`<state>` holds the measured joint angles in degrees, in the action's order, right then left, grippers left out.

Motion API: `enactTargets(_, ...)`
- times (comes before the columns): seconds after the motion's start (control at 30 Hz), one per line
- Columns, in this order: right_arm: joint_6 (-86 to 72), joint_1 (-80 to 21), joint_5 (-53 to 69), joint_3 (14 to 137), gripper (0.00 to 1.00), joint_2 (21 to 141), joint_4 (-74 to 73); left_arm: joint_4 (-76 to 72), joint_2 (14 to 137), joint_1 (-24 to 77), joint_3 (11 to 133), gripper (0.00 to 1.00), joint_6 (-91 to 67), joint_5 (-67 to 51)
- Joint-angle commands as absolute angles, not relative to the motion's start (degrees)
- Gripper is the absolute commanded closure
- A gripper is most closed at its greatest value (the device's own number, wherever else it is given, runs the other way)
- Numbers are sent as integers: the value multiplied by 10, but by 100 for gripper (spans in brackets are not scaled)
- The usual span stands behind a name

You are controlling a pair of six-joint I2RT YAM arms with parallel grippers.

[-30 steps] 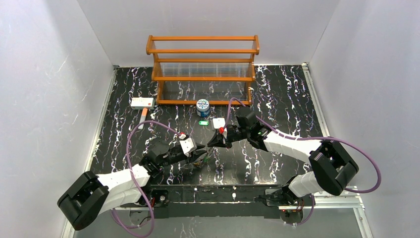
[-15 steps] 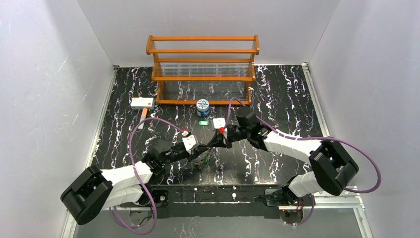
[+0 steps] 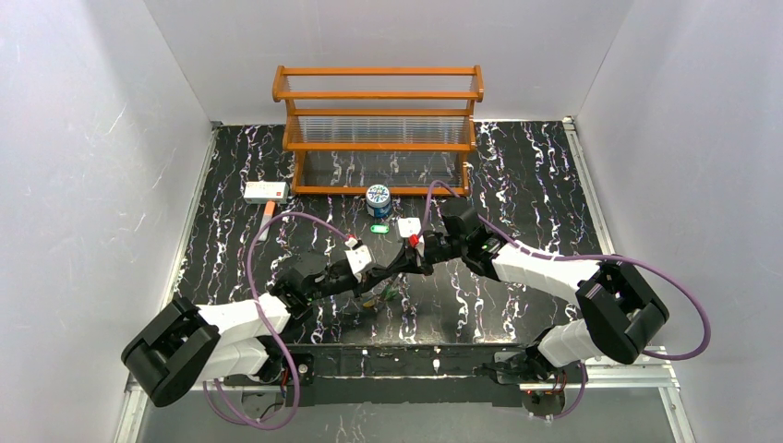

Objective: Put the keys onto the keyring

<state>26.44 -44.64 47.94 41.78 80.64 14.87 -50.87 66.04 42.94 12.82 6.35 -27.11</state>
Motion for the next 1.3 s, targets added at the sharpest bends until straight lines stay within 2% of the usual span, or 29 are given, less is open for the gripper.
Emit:
enactTargets(0.0,242,-443,461,436,99,794,176,-532,640,432,142,100,57,-278)
enactTargets(0.03,229,-441,452,433,99,791,185,-532,635,433,138,100,57,-275)
enactTargets(0.07,218,-438,444,429,93,785,198,-532,631,433,134,100,57,-272)
enactTargets(0.13,191,-429,434,418,64,771,234,-532,620,433,124,100,58,-265)
enactTargets(0.2,165,-420,429,402,49,750,267,-532,605,433,113,100,58,-259)
enactTargets(0.3,131,-405,429,387,38,726,304,-532,584,432,99,100,58,-250)
enactTargets(0.43,119,-393,450,384,37,711,299,-532,558,433,84,100,61,-237)
enactTargets(0.57,133,-389,470,371,41,698,284,-532,541,433,75,100,62,-231)
enactTargets(0.93,139,-389,507,339,65,710,272,-531,521,433,77,100,16,-191)
enactTargets(1.07,107,-390,497,338,64,718,287,-524,507,433,87,100,-53,-150)
enactTargets(1.27,65,-388,432,335,55,713,315,-508,502,433,105,100,-128,-101)
